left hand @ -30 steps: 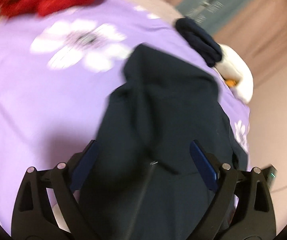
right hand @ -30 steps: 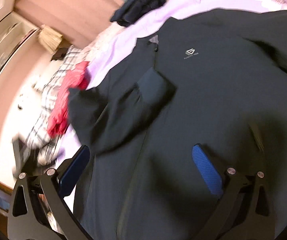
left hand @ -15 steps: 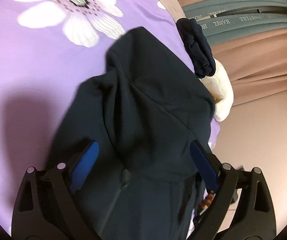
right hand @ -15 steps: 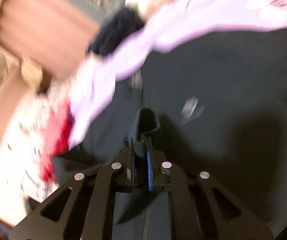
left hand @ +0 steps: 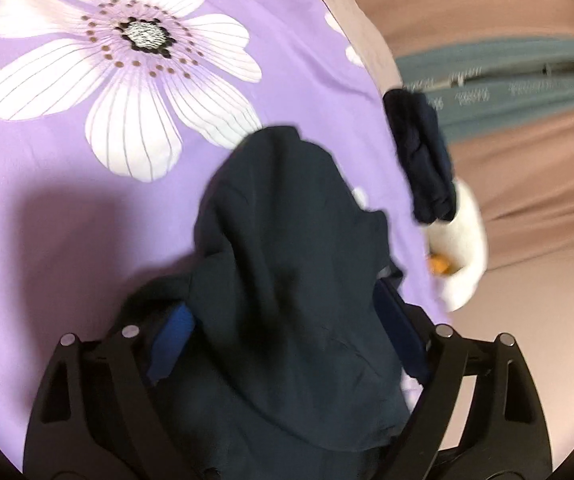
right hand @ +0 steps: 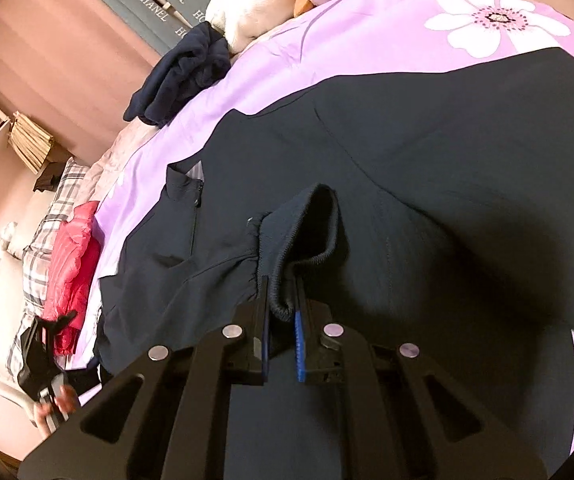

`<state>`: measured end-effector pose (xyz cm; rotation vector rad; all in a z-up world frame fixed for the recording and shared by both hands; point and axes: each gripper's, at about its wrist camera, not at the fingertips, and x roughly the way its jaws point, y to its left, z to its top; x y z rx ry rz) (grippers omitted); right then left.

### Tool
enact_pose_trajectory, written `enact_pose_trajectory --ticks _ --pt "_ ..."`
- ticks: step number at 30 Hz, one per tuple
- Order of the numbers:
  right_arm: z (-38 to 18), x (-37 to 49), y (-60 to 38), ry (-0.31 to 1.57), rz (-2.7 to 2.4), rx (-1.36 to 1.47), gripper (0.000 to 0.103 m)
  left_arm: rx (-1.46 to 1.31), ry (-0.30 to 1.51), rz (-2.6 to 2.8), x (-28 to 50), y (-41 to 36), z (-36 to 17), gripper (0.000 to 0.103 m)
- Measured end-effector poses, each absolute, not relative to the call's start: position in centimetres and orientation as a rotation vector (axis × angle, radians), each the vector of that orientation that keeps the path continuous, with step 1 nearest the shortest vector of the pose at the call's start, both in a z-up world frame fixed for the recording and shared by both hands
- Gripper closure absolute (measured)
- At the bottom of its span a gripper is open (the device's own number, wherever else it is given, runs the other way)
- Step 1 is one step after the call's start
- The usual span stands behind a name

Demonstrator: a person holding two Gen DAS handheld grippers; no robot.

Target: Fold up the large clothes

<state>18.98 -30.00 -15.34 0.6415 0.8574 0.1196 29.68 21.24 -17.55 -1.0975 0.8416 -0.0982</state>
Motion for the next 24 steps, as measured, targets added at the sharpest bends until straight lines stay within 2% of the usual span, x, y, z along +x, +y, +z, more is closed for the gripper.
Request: enact_pose_trajectory --ticks 4,6,11,16,19,22,23,24 --pt "-16.3 19.2 -28.6 0.911 0.112 0.577 0.091 -1.104 0.895 -0.071 29.9 22.5 -19.3 0.017" --pt "-16.2 18.8 -29.2 0.911 0.088 0.576 0.078 -1.017 0.939 -0.097 29.7 22.0 -19.2 0.017" --pt "-12.4 18.1 -28.7 0.781 0.093 0.451 0.076 -0.677 0.962 -0.056 27.8 21.0 -15.9 0.015" --pt "-12.6 20.9 -23.9 0.81 0.243 0.339 0.076 -0.372 0.922 -0.142 27.3 15.1 -13.2 0.015" --pt "-16.7 24.0 -22.4 0.998 0.198 0.305 0.076 -0.252 1.002 -0.164 28.5 11.2 -14.9 0.015" --pt "-17.1 24.2 -23.2 0.987 0.21 0.35 0.076 -0.16 1.115 -0.1 29.8 9.4 -18.0 0.015" --pt "-16.5 23.7 -23.8 0.991 0.207 0.392 0.074 -0.134 1.101 -0.093 29.7 9.1 -17.8 0.013" --pt "-15.9 23.1 -24.3 0.976 0.222 0.415 0.066 -0.123 1.097 -0.093 29.6 8.9 -17.6 0.013"
